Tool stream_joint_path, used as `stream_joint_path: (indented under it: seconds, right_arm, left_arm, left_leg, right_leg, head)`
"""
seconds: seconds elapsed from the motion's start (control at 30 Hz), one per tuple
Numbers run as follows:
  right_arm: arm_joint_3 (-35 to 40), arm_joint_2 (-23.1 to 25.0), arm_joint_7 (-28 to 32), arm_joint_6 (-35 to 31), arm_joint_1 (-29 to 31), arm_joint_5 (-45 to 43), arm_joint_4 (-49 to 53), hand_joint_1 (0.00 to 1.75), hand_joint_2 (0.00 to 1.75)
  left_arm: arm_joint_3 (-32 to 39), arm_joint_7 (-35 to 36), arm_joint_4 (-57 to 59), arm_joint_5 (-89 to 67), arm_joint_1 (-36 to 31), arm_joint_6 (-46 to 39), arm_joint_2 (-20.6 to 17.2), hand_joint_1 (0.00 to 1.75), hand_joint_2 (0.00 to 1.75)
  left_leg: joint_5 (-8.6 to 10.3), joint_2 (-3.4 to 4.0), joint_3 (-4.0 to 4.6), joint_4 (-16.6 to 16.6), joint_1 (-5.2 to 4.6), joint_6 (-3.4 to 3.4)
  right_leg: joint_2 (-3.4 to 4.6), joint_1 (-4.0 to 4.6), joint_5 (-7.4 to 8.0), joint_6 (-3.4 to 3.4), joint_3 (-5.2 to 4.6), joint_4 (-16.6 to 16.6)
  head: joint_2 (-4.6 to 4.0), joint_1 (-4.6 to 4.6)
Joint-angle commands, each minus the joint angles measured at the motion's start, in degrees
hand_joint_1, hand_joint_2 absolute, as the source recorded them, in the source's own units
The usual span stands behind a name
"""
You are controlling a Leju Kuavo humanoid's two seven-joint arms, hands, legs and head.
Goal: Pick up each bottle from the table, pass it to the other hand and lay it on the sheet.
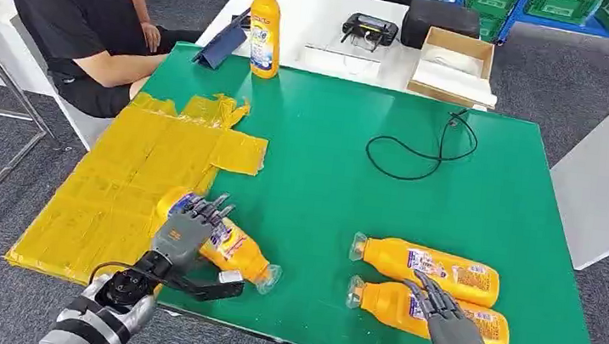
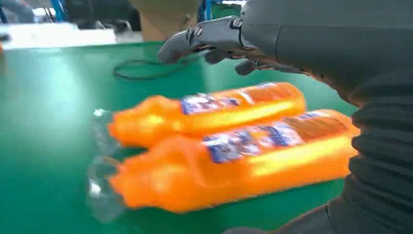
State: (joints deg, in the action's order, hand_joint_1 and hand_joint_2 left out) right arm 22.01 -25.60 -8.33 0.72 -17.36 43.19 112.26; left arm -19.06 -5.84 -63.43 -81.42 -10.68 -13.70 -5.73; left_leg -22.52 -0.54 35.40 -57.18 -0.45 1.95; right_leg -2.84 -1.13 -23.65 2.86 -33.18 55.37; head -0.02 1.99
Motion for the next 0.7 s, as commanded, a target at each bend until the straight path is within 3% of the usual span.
stream_joint_path:
  seconds: [0.03,0.1,0.17,0.3,0.33,0.5,0.7]
  right_arm:
    - [-0.5,-2.8,-1.1,1.1,-0.5,0.0,-0.8,0.0,1.75]
    - [-1.0,-4.0,-1.9,1.3,-0.3,-0.2,-2.2,0.0,1.75]
    - [-3.0,-3.7,-2.2,1.0,-0.1,-0.8,-5.2,0.0,1.75]
    - [-6.5,0.6,0.2,0.7,2.0,1.9,-11.0,0.0,1.75]
    - [-6.6,2.1,0.3,0.8,3.4,3.5,-12.6,0.0,1.75]
    - [-5.5,6.7,0.7,2.5,8.3,6.9,-17.8,0.0,1.75]
    - [-4.2,9.3,0.2,3.4,12.9,10.7,-22.1,0.0,1.75]
  left_arm:
    - [-1.5,0.2,4.9,0.2,-0.9,1.5,-1.7,0.0,1.75]
    - [-1.3,-0.9,5.0,2.7,-1.9,2.2,-1.3,0.0,1.75]
    - [2.0,-8.2,2.5,16.5,-1.5,5.9,0.6,0.0,1.75]
    - [7.7,-11.0,-7.8,34.7,0.8,10.4,3.9,0.0,1.75]
    - [10.7,-11.3,-10.4,40.2,1.4,11.4,5.4,0.0,0.0]
    - [20.5,-11.7,-19.4,57.5,2.8,16.6,9.9,0.0,0.0]
    - [23.3,-10.5,-22.2,64.5,4.3,20.2,11.1,0.0,0.0]
  left_leg:
    - [-0.06,0.16,-0.01,0.0,0.03,-0.18]
    - [-0.07,0.06,-0.05,0.0,0.03,-0.08]
    - [-0.08,0.13,0.04,0.0,0.08,-0.11]
    - [-0.06,0.1,0.07,0.0,0.12,-0.09]
    - [-0.01,0.15,0.05,0.0,0.12,-0.16]
    - [0.17,0.27,0.24,0.0,0.14,-0.03]
    - [0.25,0.66,0.59,0.0,0.1,0.0]
  right_leg:
    - [0.33,0.02,-0.03,-0.19,-0.06,0.0]
    - [0.16,0.02,-0.04,-0.1,0.0,0.0]
    - [0.31,0.06,0.0,-0.18,-0.1,0.0]
    - [0.28,0.1,0.02,-0.14,-0.08,-0.1]
    - [0.29,0.09,0.02,-0.11,-0.08,-0.1]
    - [0.36,0.13,0.22,-0.28,-0.14,-0.1]
    - [0.73,0.1,0.96,0.0,-0.18,-0.1]
  head:
    - [0.0,0.02]
    - [0.0,0.0]
    - [0.0,0.02]
    - [0.0,-0.02]
    - [0.0,0.02]
    - [0.0,0.0]
    - [0.0,0.02]
